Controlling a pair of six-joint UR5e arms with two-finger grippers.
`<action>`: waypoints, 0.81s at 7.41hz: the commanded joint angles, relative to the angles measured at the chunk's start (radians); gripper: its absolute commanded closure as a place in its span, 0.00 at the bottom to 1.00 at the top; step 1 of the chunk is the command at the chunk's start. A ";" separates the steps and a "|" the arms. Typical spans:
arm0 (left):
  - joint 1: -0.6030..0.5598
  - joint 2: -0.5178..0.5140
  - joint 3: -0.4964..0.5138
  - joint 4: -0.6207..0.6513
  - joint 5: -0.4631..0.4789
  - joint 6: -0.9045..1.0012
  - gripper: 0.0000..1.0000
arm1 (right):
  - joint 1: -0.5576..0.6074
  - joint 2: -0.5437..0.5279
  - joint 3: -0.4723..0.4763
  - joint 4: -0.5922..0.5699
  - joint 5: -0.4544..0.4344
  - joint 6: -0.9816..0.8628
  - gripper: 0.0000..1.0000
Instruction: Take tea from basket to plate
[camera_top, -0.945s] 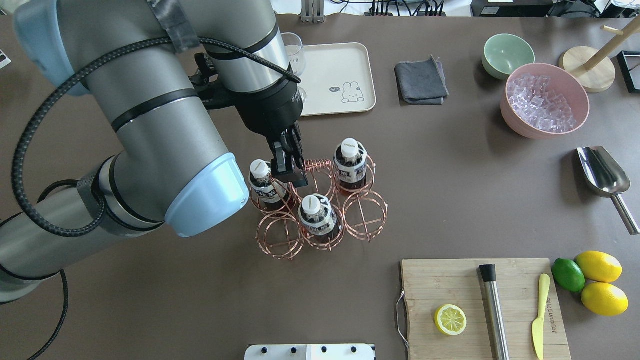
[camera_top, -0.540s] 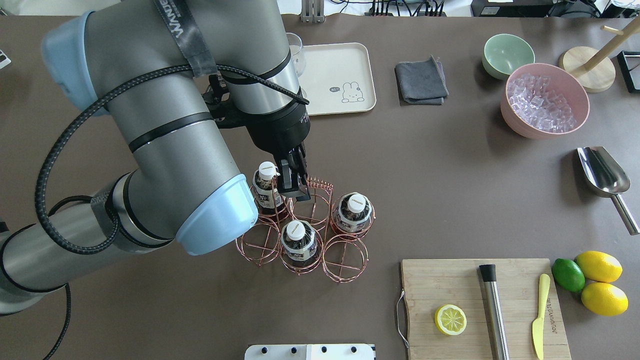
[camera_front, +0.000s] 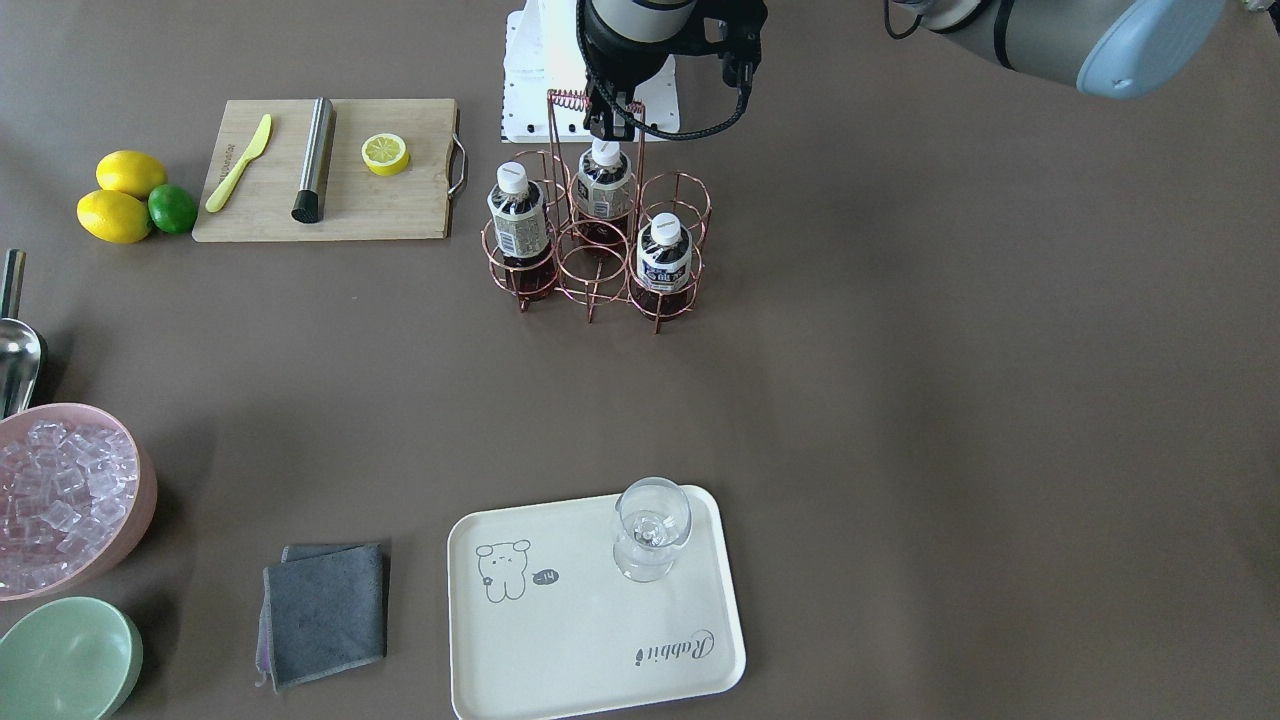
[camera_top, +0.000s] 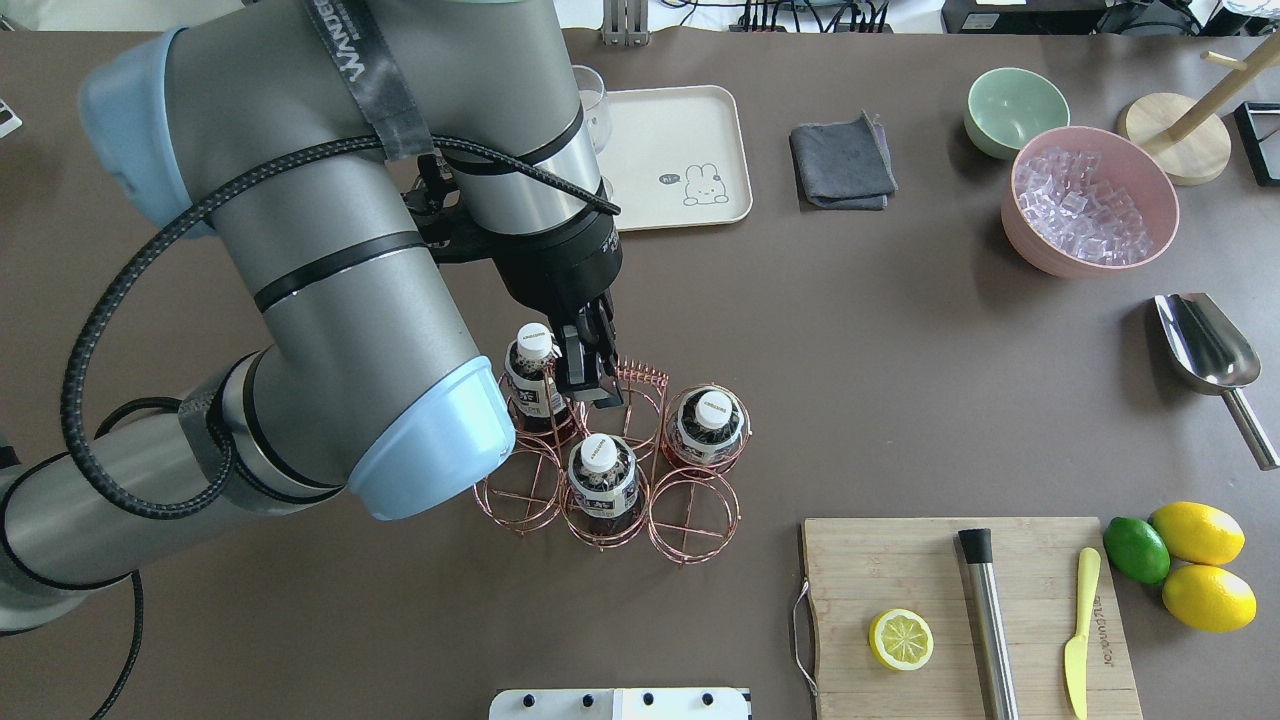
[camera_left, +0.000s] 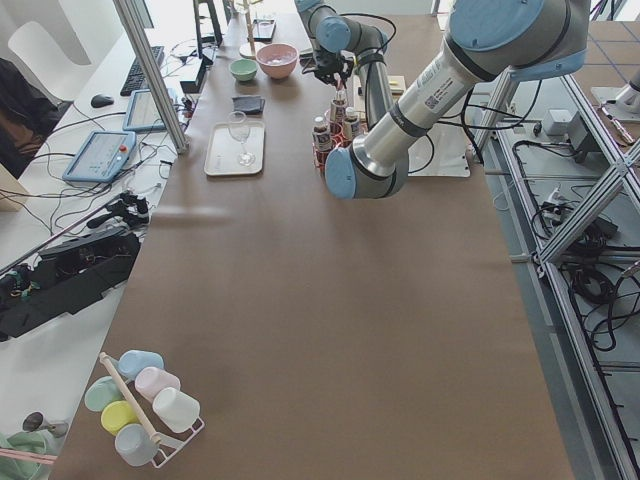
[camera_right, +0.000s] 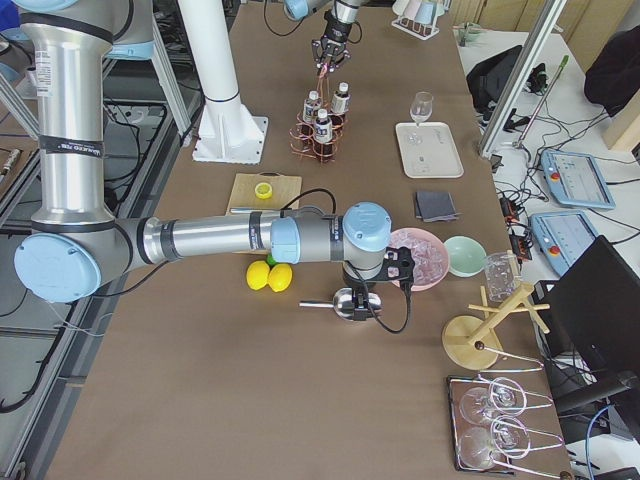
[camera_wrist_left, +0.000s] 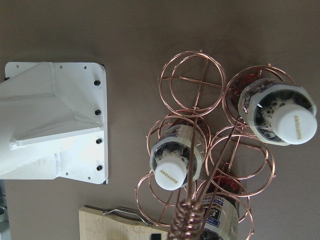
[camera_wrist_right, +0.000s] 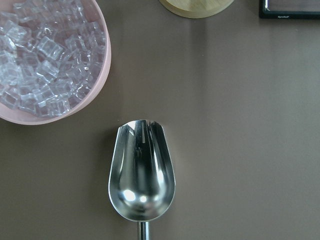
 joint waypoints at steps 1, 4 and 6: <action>-0.003 -0.006 -0.004 0.023 0.000 0.001 1.00 | -0.029 0.001 0.119 0.009 0.126 0.012 0.00; 0.008 -0.023 0.007 0.032 0.000 0.000 1.00 | -0.177 0.008 0.116 0.452 0.201 0.105 0.00; 0.008 -0.026 0.004 0.045 0.001 0.001 1.00 | -0.308 0.101 0.034 0.806 0.137 0.313 0.00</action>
